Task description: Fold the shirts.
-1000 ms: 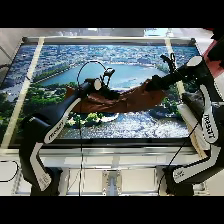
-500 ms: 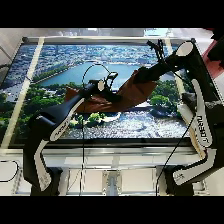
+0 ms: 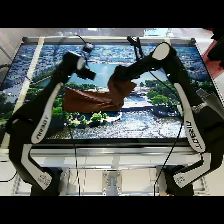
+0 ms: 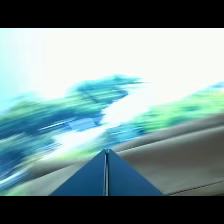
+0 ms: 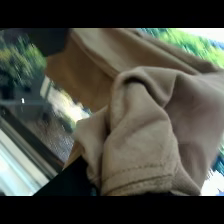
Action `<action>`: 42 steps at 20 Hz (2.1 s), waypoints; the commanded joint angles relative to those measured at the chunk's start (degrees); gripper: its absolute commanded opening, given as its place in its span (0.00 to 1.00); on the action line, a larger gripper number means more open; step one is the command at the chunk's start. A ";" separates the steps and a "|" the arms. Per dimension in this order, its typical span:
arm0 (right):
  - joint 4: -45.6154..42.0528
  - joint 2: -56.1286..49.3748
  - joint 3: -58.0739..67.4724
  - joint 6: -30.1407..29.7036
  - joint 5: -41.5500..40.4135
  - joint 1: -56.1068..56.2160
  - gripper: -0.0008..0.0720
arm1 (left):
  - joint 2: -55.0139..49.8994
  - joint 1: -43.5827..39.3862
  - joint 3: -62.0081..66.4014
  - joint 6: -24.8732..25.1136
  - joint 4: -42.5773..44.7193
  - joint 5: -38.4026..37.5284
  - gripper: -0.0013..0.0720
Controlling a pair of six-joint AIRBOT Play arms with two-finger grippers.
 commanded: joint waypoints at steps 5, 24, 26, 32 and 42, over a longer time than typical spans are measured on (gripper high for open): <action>9.14 -11.76 0.09 6.23 -36.70 17.66 0.10 | 7.54 12.41 1.01 -2.86 3.91 -11.87 0.04; 4.79 -14.38 -6.78 7.26 -5.03 -6.21 0.83 | 7.52 12.37 1.01 2.45 -7.39 -8.63 0.04; 10.62 -16.61 -7.56 5.57 -5.97 -6.16 0.86 | 7.52 12.37 1.01 2.45 -7.37 -8.63 0.04; 22.47 -23.54 -7.54 -0.39 -9.90 -4.42 0.86 | 7.52 12.39 1.01 3.58 -7.28 -8.63 0.04; 26.45 -24.35 -7.54 -3.32 -14.86 -0.20 0.79 | 7.54 12.39 1.01 4.22 -7.28 -8.61 0.04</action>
